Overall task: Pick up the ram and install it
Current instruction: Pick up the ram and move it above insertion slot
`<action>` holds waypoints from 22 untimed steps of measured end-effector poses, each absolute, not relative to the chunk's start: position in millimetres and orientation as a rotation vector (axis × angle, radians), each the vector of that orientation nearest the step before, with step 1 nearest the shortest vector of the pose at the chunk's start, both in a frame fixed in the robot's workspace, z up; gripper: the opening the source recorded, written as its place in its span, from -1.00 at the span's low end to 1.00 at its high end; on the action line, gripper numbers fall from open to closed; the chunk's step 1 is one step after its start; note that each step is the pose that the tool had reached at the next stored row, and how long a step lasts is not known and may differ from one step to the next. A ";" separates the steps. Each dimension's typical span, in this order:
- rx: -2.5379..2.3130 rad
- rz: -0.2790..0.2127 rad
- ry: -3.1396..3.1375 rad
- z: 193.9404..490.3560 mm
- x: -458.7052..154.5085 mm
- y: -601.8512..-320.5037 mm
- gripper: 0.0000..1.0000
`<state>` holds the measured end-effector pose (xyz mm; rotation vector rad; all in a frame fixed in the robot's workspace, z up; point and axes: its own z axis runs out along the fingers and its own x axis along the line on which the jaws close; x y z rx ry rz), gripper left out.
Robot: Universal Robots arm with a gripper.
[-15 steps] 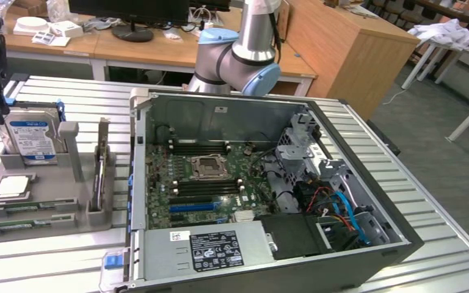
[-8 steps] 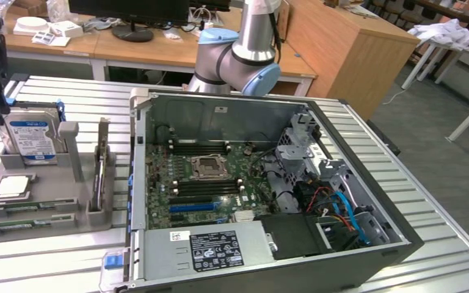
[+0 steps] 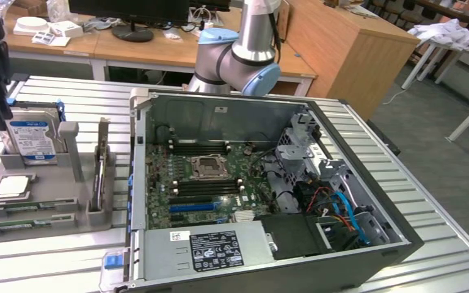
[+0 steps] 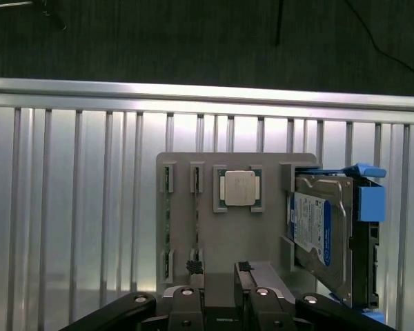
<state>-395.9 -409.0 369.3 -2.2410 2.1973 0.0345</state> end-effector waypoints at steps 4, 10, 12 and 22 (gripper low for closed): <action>-2.241 0.035 2.197 364.7 -395.8 -409.0 -0.38; -2.240 0.037 2.196 354.5 -395.8 -409.0 -0.38; -2.240 0.037 2.196 351.2 -395.8 -409.0 -0.38; -2.240 0.037 2.196 336.6 -395.8 -409.0 -0.38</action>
